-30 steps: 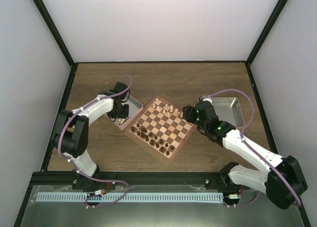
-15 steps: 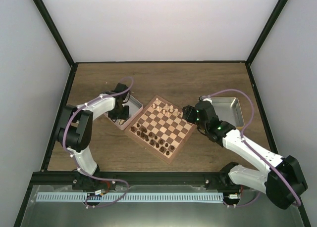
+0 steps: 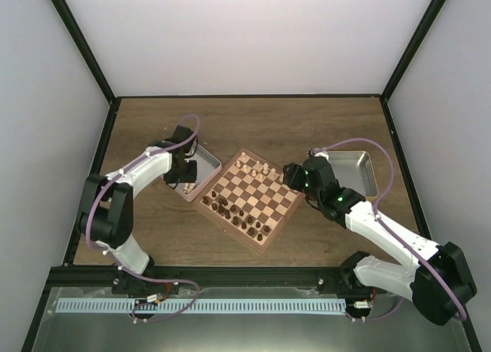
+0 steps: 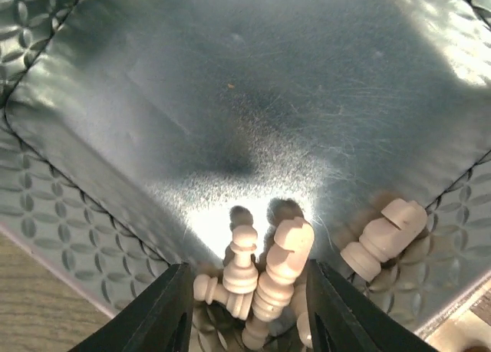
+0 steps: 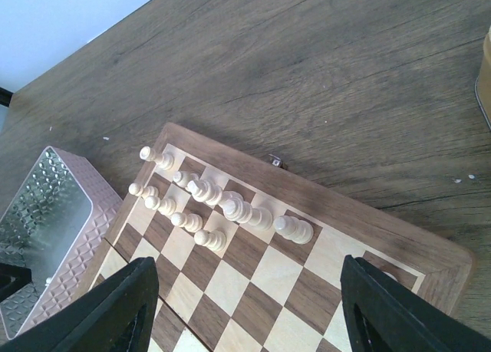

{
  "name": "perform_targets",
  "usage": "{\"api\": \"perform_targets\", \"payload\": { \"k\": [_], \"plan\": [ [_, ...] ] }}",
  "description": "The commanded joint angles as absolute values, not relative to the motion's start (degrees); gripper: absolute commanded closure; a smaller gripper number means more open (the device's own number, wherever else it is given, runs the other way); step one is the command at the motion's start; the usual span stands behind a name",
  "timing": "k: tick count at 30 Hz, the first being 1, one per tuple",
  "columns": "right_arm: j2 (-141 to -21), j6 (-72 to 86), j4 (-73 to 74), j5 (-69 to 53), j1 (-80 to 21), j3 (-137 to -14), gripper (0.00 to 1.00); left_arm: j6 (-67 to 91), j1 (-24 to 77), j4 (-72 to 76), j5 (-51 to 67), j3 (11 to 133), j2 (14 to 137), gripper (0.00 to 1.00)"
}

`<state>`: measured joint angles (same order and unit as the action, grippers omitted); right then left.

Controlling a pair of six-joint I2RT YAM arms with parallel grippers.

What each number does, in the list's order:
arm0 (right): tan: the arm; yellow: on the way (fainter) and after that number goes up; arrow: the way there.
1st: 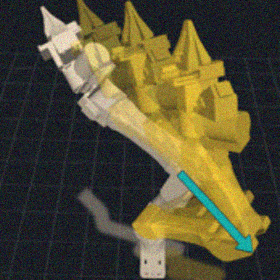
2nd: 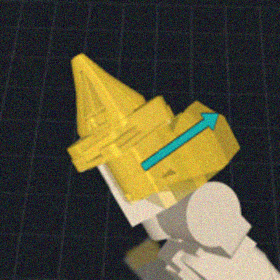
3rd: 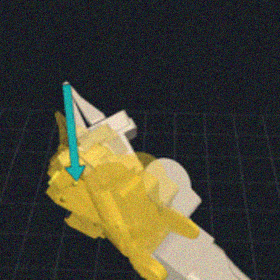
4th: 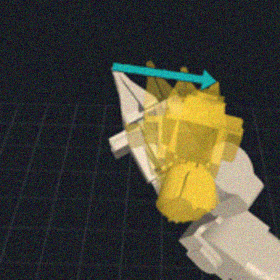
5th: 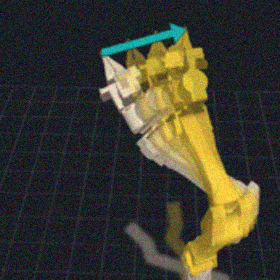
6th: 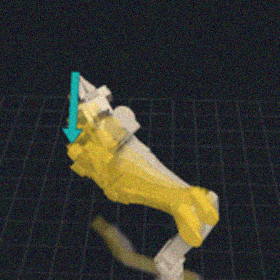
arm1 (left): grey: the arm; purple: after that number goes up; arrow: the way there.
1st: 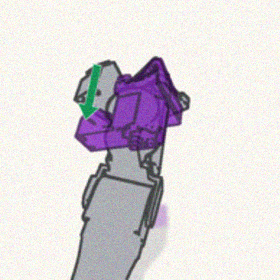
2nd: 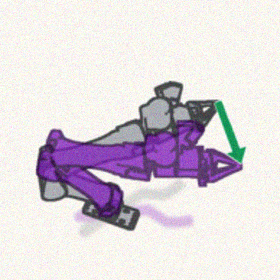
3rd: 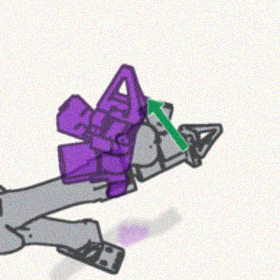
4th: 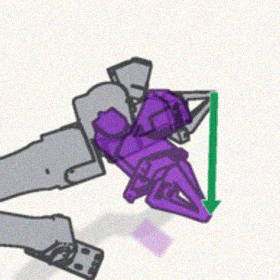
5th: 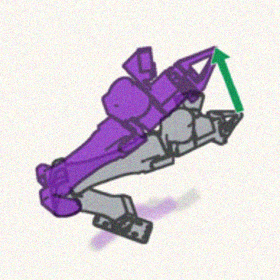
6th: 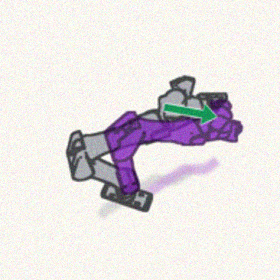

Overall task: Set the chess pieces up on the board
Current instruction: Pick up the chess piece from the storage box.

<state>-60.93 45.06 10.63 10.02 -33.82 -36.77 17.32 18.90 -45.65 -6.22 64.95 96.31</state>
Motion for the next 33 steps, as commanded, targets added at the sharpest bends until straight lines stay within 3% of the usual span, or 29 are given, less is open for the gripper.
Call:
{"api": "perform_targets", "payload": {
  "k": [1,20,26,33],
  "plan": [
    [-60.6,45.7,10.2,10.2,-33.4,-38.3,0.33,20.6,18.7,-45.3,-4.5,61.4,95.1,0.57],
    [-58.5,45.6,10.0,12.3,-33.4,-37.0,0.32,25.6,18.4,-43.5,-1.1,60.7,102.0,0.56],
    [-58.6,45.4,10.2,12.7,-33.4,-37.2,0.32,24.4,18.3,-43.6,-1.8,62.9,103.4,0.79],
    [-59.3,45.6,9.9,12.5,-33.4,-37.3,0.32,23.8,18.4,-43.1,-9.8,63.9,101.4,0.86]
  ]
}}
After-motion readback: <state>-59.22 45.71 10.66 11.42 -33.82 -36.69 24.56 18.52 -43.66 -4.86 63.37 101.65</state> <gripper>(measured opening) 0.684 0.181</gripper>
